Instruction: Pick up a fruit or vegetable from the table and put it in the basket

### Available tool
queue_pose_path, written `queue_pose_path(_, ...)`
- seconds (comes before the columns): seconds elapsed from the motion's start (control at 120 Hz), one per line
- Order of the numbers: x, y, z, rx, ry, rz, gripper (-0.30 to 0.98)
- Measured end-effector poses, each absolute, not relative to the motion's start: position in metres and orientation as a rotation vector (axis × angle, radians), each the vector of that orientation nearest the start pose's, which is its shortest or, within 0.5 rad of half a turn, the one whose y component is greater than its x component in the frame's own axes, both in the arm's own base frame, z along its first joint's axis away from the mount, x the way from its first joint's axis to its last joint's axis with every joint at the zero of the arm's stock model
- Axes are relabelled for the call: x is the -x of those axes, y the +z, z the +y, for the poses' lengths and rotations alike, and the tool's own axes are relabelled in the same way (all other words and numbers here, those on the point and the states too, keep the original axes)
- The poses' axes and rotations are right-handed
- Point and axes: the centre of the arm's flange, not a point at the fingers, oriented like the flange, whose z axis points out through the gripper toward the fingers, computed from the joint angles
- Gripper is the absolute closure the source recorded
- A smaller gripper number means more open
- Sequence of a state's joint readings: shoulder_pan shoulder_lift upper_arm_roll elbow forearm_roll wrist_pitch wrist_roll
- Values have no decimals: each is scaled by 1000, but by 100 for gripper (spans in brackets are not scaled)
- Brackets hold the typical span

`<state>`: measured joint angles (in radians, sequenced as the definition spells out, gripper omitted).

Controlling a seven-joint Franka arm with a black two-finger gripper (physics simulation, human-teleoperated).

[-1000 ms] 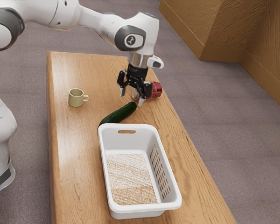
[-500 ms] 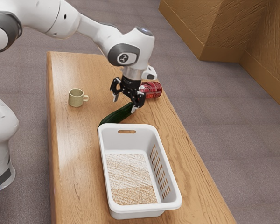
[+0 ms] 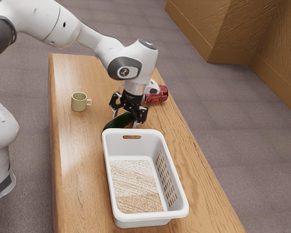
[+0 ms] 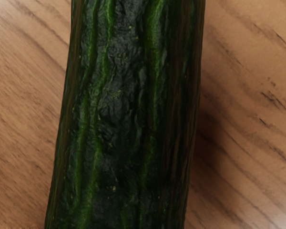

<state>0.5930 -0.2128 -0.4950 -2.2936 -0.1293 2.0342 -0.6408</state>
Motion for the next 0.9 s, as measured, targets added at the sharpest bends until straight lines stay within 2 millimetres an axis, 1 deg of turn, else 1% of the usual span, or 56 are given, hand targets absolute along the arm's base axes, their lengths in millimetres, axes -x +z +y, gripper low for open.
queue_pose_path(0.117, -470, 413, 37, 2863, 133, -1272, 0)
queue_pose_path(0.333, -470, 412, 37, 2848, 136, -1308, 2)
queue_pose_path(0.408, -470, 412, 37, 2843, 137, -1319, 9)
queue_pose_path(0.575, -469, 412, 38, 2831, 136, -1339, 34)
queue_pose_path(0.692, -469, 412, 38, 2820, 135, -1355, 45)
queue_pose_path(0.783, -469, 418, 35, 2812, 118, -1352, 46)
queue_pose_path(0.9, -466, 438, 31, 2796, 85, -1345, 46)
